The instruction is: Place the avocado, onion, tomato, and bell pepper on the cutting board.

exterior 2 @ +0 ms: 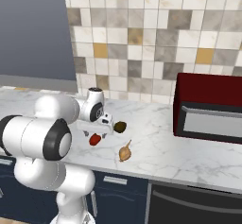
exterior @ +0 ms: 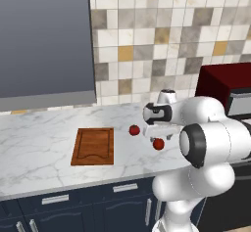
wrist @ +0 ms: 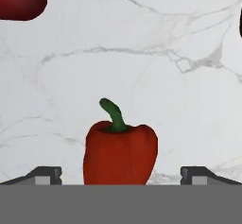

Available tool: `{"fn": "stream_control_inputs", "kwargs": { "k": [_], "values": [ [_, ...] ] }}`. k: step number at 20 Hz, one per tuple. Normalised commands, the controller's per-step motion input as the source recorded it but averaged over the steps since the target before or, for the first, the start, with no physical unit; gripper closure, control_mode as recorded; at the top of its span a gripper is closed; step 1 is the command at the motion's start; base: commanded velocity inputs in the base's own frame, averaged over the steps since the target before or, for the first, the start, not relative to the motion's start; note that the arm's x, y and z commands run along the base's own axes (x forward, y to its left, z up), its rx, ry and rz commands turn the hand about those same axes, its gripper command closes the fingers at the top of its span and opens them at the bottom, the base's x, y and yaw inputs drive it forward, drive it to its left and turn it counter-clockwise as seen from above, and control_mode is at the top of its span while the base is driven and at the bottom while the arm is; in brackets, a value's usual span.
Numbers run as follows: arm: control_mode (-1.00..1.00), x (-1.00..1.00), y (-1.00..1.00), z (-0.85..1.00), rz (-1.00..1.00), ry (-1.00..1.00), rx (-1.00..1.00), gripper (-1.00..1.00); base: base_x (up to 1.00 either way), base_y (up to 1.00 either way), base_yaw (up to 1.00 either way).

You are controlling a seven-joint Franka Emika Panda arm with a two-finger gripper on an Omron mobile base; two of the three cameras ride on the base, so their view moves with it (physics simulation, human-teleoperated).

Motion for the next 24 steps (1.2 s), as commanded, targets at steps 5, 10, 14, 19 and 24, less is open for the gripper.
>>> {"fn": "stream_control_inputs", "kwargs": {
  "k": [5, 10, 14, 19, 24],
  "values": [
    [-1.0, 0.0, 0.0, -0.19, 0.0, 0.02, 0.0, -1.0, 0.0, 0.0, 0.0],
    [-1.0, 0.0, 0.0, -0.23, 0.0, 0.02, 0.0, -1.0, 0.0, 0.0, 0.0],
    [-1.0, 0.0, 0.04, -0.1, 0.0, 0.02, 0.0, 1.0, 0.0, 0.0, 0.0],
    [-1.0, 0.0, 0.32, 0.59, -0.14, -0.04, 0.0, 1.0, 0.0, 0.0, 0.0],
    [-1.0, 0.0, 0.73, 0.79, -0.14, -0.11, 0.0, 1.0, 0.0, 0.0, 0.0]
  ]
}}
